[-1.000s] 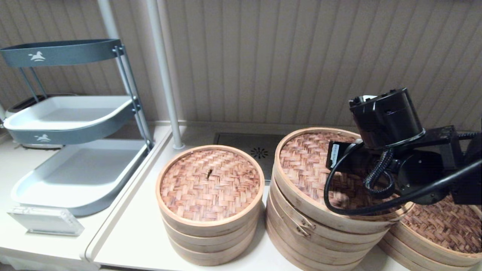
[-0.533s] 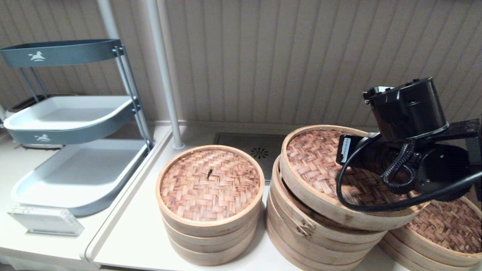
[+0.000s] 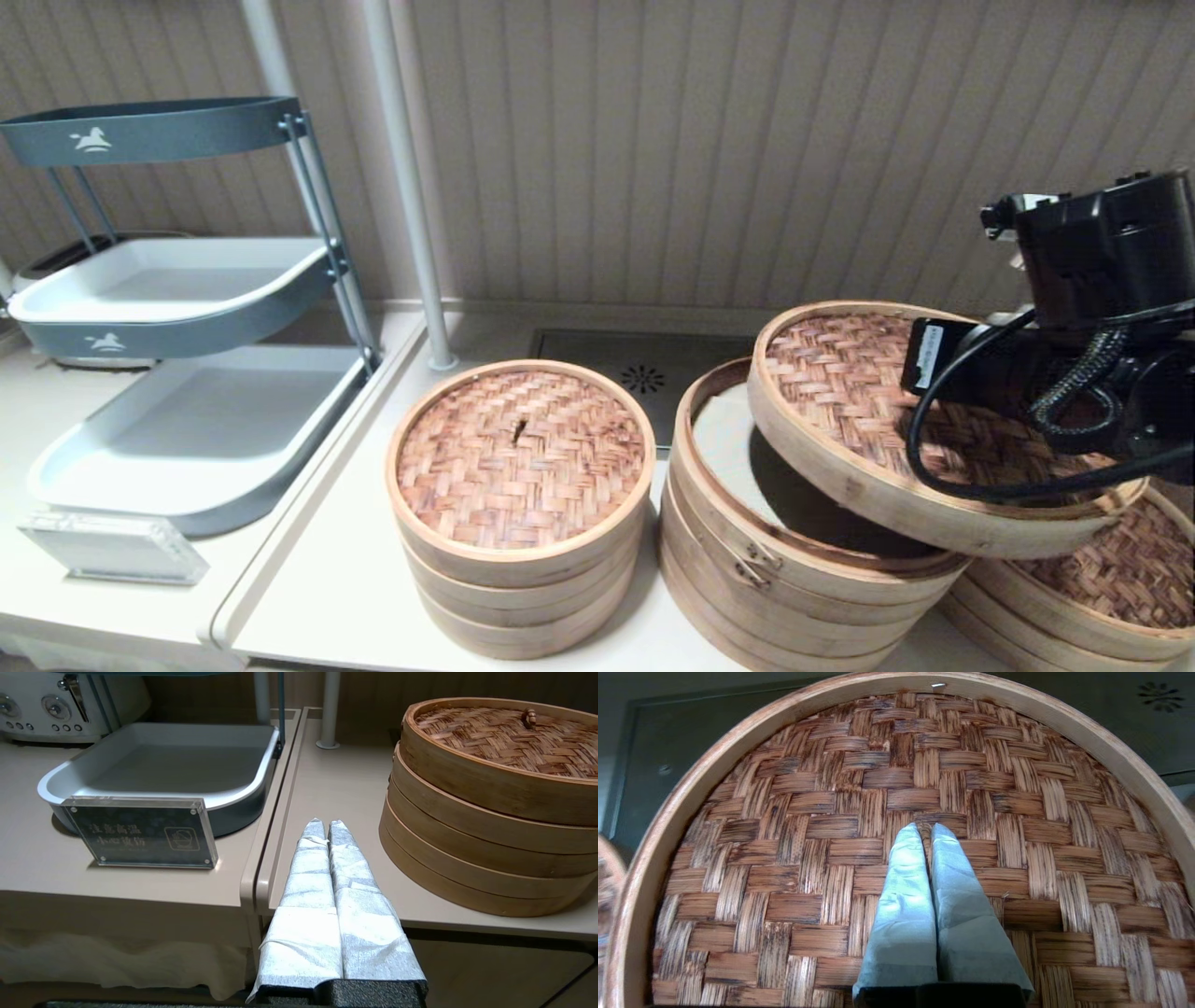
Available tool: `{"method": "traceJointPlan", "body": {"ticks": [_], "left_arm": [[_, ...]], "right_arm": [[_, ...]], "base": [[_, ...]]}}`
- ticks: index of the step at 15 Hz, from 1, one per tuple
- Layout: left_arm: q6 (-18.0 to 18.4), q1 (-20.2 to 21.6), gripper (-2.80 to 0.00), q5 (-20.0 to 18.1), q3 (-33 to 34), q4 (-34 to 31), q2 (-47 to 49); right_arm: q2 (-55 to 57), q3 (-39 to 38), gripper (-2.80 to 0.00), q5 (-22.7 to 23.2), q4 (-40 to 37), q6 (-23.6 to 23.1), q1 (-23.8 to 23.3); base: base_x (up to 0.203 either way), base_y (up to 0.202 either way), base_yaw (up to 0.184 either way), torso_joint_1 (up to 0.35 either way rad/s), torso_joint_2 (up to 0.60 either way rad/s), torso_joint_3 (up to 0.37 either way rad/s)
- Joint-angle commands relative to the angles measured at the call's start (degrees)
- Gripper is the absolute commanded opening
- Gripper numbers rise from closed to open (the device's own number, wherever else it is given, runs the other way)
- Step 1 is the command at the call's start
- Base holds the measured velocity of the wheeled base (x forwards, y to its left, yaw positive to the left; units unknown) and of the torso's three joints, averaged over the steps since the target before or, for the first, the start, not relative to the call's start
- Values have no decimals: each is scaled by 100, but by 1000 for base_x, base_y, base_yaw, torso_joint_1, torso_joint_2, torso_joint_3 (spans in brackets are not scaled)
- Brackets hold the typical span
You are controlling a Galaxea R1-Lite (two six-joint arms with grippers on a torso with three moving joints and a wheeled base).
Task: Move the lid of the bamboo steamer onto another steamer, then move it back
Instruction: Put the steamer
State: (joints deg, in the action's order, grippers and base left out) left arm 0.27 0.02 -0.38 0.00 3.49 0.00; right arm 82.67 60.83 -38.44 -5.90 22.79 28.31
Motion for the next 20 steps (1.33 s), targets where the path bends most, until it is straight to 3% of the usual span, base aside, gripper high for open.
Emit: {"method": "traceJointPlan", "body": {"ticks": [1,13,20], "left_arm": [[0,-2,-280,-6,141,2,-9],[0,6,-280,-6,141,2,-9],[0,1,-280,-1,141,2,-9]], "right_arm": [[-297,-130,-280,5,1,-46,-350],[-1212,-836,-280,380,-21,-416,-2040],[-1252,-970,-280,1970,34,-699,-3991]], "base": [[0,0,0,0,0,0],[0,0,0,0,0,0],[0,0,0,0,0,0]]}}
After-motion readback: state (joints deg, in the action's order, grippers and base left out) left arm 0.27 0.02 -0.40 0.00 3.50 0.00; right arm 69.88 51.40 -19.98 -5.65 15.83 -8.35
